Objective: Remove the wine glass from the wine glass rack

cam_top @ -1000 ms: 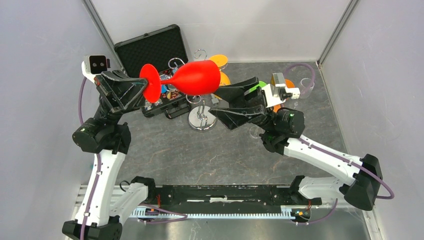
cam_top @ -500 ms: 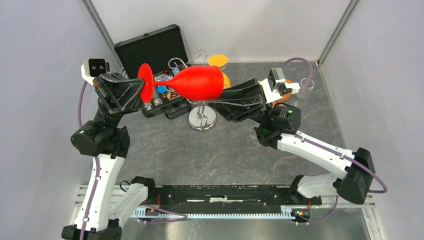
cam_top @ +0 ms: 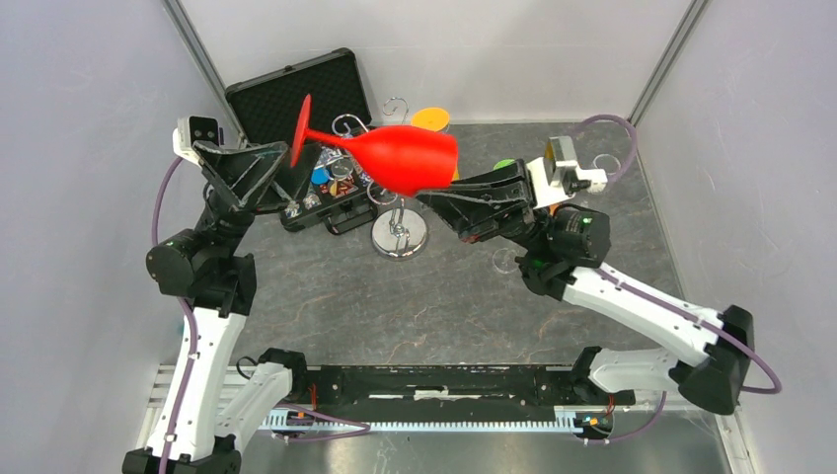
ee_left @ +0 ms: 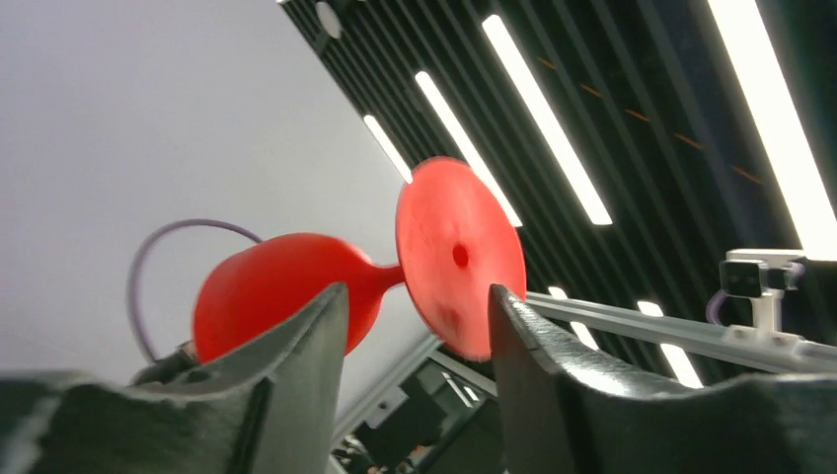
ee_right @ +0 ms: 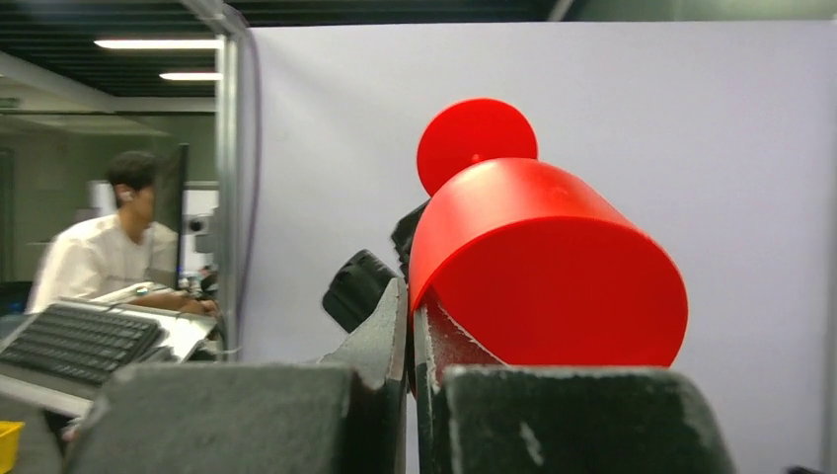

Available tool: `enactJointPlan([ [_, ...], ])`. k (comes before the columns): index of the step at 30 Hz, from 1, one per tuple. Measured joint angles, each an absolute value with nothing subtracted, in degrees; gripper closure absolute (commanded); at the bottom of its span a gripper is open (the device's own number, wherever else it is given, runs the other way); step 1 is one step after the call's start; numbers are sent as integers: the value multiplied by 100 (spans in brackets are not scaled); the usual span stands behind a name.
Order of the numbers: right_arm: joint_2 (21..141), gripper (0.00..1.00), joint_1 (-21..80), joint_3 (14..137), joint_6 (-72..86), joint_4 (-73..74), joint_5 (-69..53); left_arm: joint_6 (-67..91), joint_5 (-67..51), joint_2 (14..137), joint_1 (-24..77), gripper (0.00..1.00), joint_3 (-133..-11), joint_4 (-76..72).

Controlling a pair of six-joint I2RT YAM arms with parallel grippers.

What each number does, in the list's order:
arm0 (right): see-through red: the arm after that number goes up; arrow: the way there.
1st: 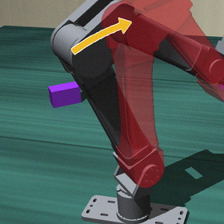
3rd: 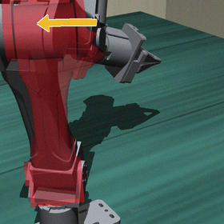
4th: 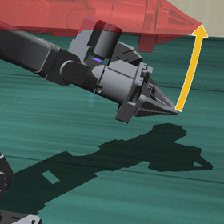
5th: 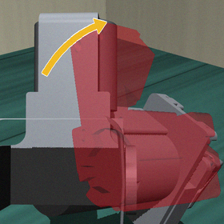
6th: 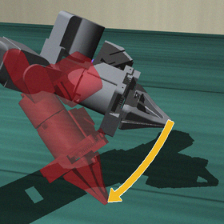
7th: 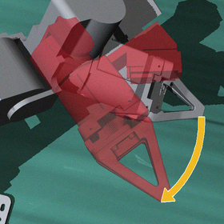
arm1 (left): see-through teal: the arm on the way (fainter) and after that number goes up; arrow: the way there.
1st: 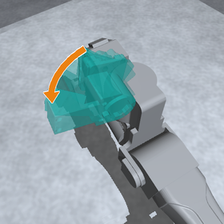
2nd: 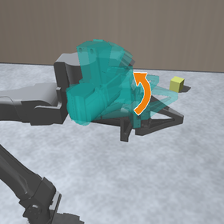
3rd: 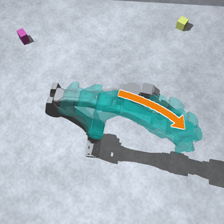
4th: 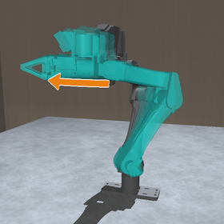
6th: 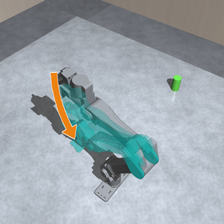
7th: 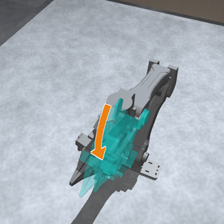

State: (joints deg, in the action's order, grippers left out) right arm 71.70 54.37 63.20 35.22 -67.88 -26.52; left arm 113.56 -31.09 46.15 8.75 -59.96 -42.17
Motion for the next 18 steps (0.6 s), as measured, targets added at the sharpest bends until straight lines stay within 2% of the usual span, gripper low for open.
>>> enactJointPlan([
  [3,6724,100,5439,6274,2891,-5924,-2126,10947,-3096,4525,875,19,-5911,-3889],
  [8,5918,100,5448,6237,1756,-4375,-705,10051,-3124,4359,875,5,-5708,-3557],
  [13,5100,100,5448,6237,810,-2418,794,8530,-3454,4469,875,1,-6235,-2792],
  [18,4399,100,5448,6283,576,-388,2167,7052,-3640,4480,875,0,-6696,-1925],
])
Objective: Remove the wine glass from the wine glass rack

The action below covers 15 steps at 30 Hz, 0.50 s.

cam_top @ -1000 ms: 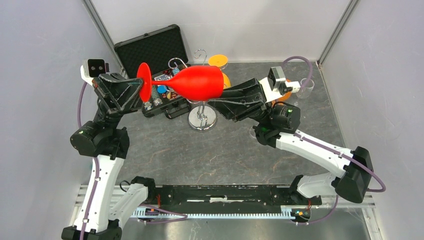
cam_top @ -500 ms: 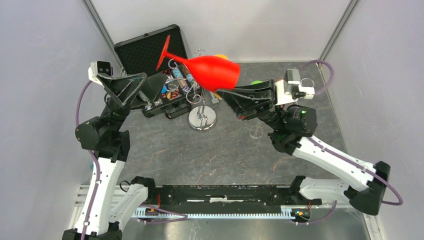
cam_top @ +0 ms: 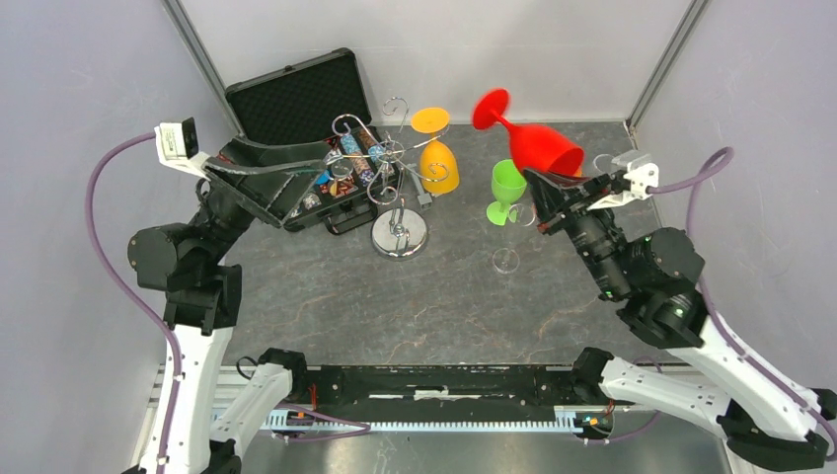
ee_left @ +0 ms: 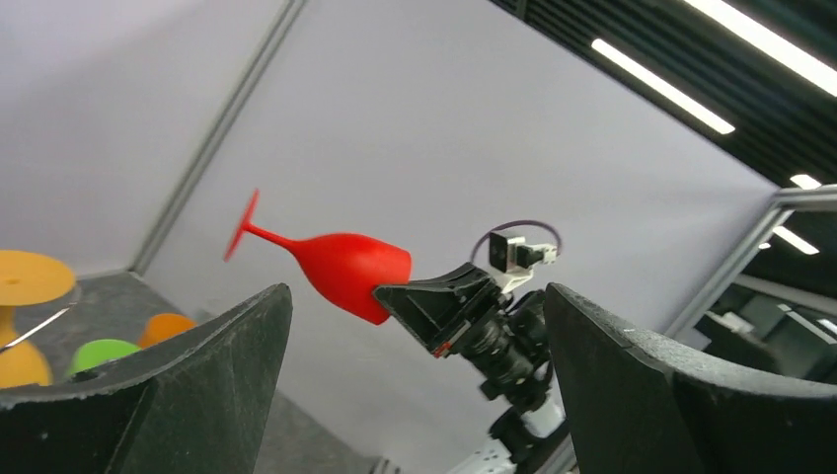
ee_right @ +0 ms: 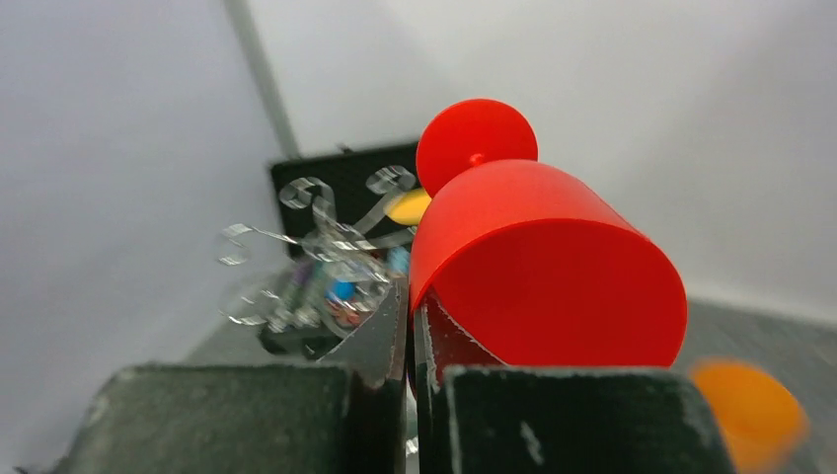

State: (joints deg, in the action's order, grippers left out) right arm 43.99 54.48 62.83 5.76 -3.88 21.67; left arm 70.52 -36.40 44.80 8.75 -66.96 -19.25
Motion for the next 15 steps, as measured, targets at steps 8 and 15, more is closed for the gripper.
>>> enactJointPlan([
  [8,4088,100,5448,7063,1009,2912,4569,5535,-3664,4436,875,0,-6790,-740],
  [15,4974,100,5448,7408,1332,4882,5478,5024,-3658,4484,875,0,-6814,-148],
])
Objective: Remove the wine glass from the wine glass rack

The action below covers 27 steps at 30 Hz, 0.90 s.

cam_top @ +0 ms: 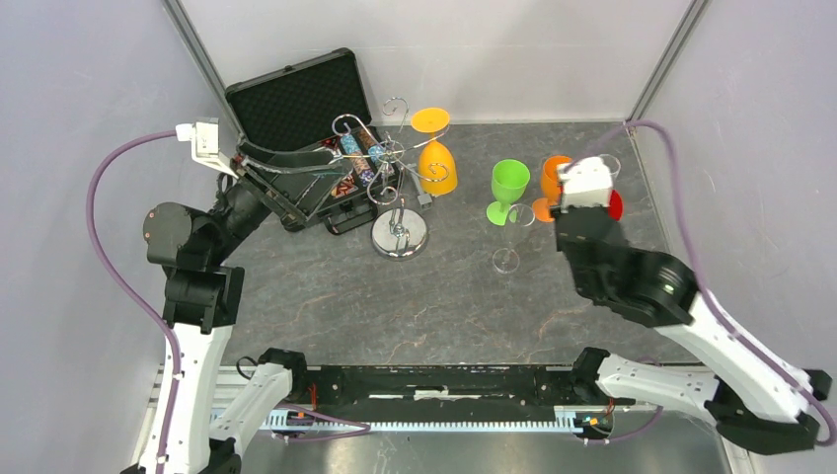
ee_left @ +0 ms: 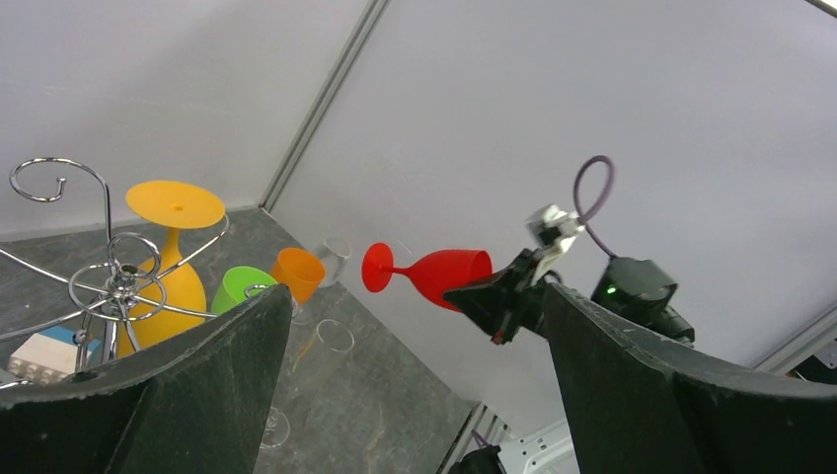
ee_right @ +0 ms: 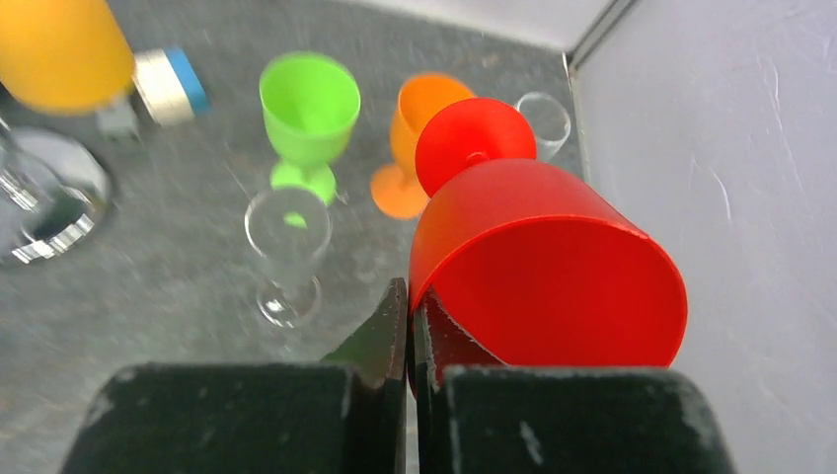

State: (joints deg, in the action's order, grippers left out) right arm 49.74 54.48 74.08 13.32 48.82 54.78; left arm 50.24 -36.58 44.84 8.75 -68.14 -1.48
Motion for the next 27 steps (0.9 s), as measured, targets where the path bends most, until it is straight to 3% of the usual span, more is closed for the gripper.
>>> enactJointPlan([
  [8,5614,100,5109,6724,1127,5468,5000,4956,-3653,4504,875,0,-6814,-5],
  [13,5323,100,3358,6084,648,5033,4018,4956,-3660,4560,875,0,-6803,-30],
  [18,5398,100,2259,5531,338,4619,2869,4956,-3677,4587,875,0,-6751,-58],
  [27,5957,100,1852,5435,204,4366,1479,4956,-3815,4611,875,0,-6707,-158],
])
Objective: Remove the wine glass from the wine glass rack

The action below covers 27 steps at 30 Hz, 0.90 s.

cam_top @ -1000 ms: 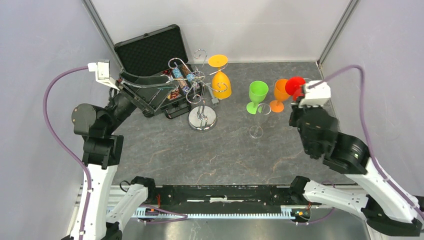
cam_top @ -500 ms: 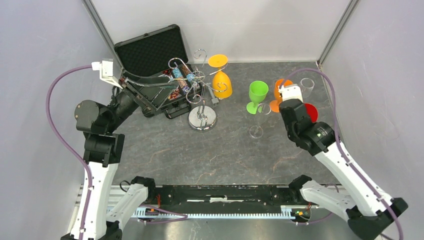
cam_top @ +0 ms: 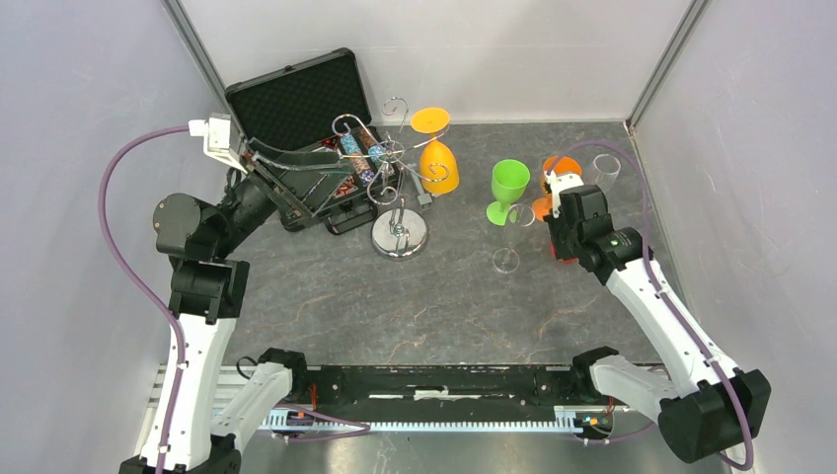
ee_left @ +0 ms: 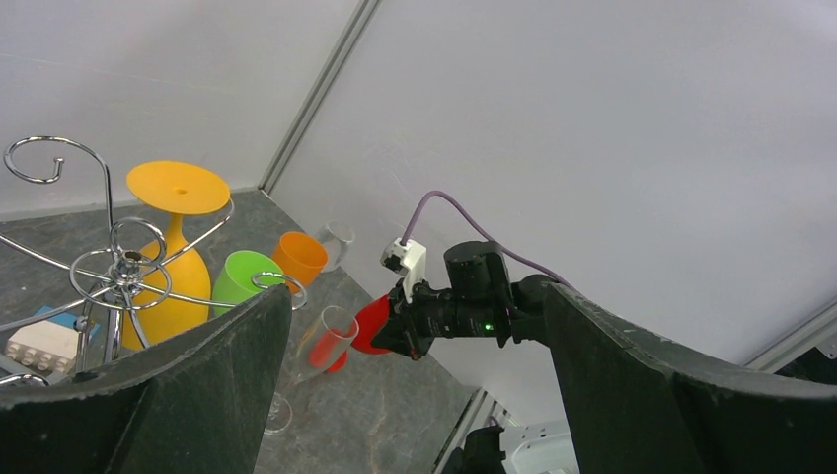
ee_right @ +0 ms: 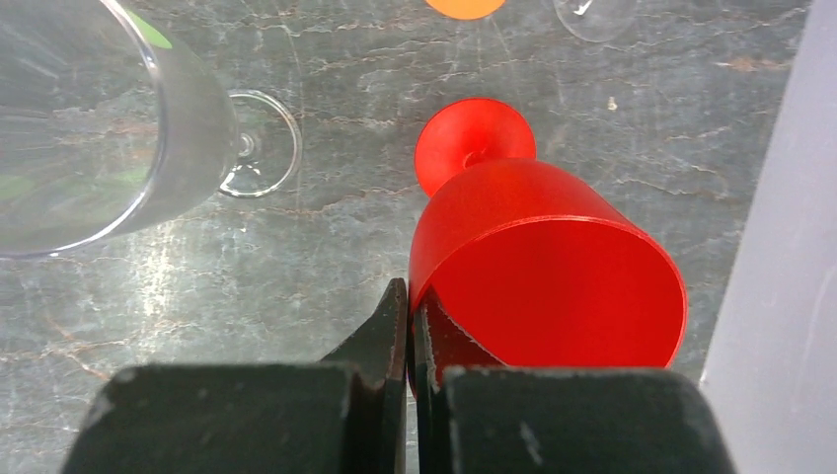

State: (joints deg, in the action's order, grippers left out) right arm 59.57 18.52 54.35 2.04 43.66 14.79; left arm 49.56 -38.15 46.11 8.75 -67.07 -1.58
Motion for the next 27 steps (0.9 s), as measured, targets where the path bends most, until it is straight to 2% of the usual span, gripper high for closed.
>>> enactJointPlan([
  [16,6156,98,1557,5319,176,4230,600,5059,-4071,4644,875,0,-6591,-502],
  [24,6141,80,1557,5262,121,4180,523,5183,-4086,4689,875,0,-6591,-591],
  [27,6139,70,1557,5262,121,4156,642,5190,-4086,4696,875,0,-6591,-578],
])
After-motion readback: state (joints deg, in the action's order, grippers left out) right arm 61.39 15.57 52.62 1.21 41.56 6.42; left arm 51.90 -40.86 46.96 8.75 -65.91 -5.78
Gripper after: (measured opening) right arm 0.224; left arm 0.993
